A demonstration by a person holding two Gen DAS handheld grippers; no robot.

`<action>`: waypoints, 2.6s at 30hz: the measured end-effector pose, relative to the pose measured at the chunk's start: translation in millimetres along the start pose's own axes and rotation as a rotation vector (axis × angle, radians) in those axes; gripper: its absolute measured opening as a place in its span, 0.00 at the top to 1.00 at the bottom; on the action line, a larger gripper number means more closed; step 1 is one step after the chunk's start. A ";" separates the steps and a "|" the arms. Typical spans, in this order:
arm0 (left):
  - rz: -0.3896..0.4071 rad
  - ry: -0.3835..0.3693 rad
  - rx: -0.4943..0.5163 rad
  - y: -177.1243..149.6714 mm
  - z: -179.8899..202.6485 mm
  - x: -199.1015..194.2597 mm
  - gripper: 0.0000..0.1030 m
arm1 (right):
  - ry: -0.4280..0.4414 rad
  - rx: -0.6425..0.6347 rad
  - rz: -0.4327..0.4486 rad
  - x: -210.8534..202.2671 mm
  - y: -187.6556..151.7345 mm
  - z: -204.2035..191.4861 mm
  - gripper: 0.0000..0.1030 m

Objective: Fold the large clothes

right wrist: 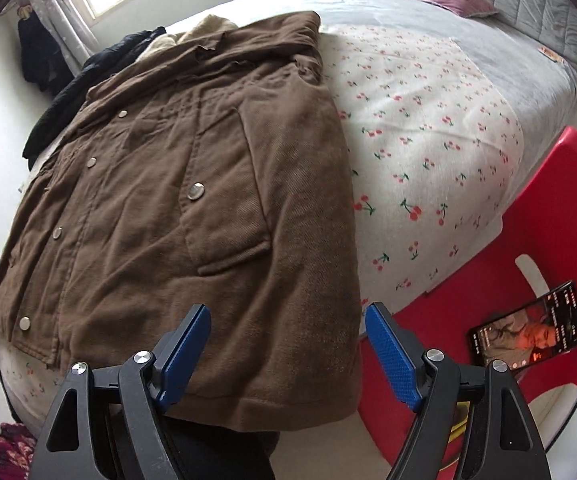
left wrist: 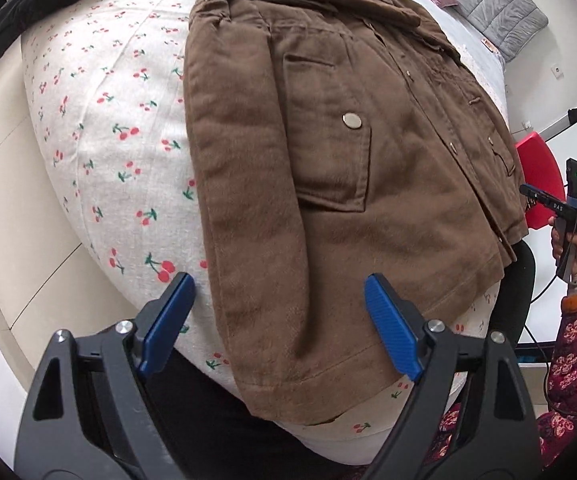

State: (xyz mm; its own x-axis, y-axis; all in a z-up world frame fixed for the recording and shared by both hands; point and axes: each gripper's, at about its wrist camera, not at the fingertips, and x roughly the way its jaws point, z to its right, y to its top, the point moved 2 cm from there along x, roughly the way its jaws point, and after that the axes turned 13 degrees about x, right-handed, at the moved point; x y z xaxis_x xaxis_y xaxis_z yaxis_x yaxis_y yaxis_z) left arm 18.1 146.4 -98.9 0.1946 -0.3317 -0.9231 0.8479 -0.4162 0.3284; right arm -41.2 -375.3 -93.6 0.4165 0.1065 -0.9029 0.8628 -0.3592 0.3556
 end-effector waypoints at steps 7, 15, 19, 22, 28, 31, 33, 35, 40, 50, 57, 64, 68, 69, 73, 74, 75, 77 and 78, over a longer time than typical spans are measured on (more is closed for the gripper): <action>-0.003 -0.030 -0.015 -7.7 0.7 3.4 0.16 | 0.051 0.082 -0.037 20.2 -0.1 17.0 0.22; 0.020 -0.131 -0.024 -16.6 5.6 1.4 0.22 | 0.115 0.140 -0.047 25.9 -3.1 23.3 0.22; 0.071 -0.108 -0.109 -23.6 -1.6 -5.9 0.48 | 0.116 0.164 -0.051 19.8 -9.8 17.4 0.39; 0.115 -0.148 -0.157 -27.9 -5.6 -12.7 0.68 | 0.072 0.136 -0.035 8.0 -14.6 4.4 0.70; 0.203 -0.180 -0.143 -17.8 8.4 -31.7 0.81 | 0.116 0.138 0.042 -24.9 -14.7 -8.1 0.91; 0.291 -0.220 -0.129 -4.7 13.1 -56.5 0.82 | 0.214 0.147 0.109 -55.0 -5.2 -19.8 0.91; 0.346 -0.236 -0.119 6.5 15.5 -72.3 0.83 | 0.267 0.149 0.146 -73.0 3.5 -29.1 0.91; 0.403 -0.253 -0.114 20.1 15.6 -89.1 0.83 | 0.320 0.151 0.177 -88.1 14.0 -39.8 0.91; 0.496 -0.301 -0.115 61.2 6.8 -116.4 0.83 | 0.410 0.151 0.234 -115.9 52.1 -72.8 0.91; 0.666 -0.176 -0.142 186.0 -51.5 -162.2 0.83 | 0.414 0.204 0.374 -139.9 173.5 -106.8 0.91; 0.694 -0.085 -0.244 286.4 -122.1 -138.1 0.83 | 0.371 0.237 0.438 -104.1 287.4 -117.3 0.91; 0.644 0.067 -0.314 370.5 -184.9 -51.7 0.81 | 0.286 0.307 0.434 -0.5 392.3 -125.6 0.91; 0.509 0.103 -0.292 400.5 -210.9 29.3 0.70 | 0.331 0.353 0.338 87.1 424.4 -122.3 0.86; 0.460 0.122 -0.285 403.5 -214.4 48.1 0.67 | 0.304 0.371 0.306 108.7 427.2 -121.7 0.85; 0.425 0.140 -0.243 397.5 -217.4 70.4 0.66 | 0.248 0.399 0.304 144.1 425.3 -111.4 0.71; 0.442 0.115 -0.231 393.2 -215.8 63.1 0.62 | 0.271 0.402 0.303 142.7 425.2 -106.2 0.68; 0.456 0.098 -0.206 388.6 -213.7 53.8 0.54 | 0.295 0.398 0.301 138.3 425.5 -101.1 0.66; 0.483 0.116 -0.153 382.6 -210.4 30.4 0.36 | 0.311 0.381 0.328 119.5 426.9 -91.2 0.50; 0.503 0.140 -0.121 377.8 -208.8 18.6 0.27 | 0.316 0.376 0.358 107.1 426.1 -84.7 0.44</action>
State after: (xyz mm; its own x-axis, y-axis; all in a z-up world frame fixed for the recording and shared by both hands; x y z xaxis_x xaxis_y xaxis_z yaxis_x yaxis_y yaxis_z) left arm 445.1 159.7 -33.8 0.6488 -0.3451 -0.6782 0.6820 -0.1316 0.7194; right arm 395.4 -438.4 -18.3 0.7763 0.1682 -0.6075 0.5176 -0.7200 0.4622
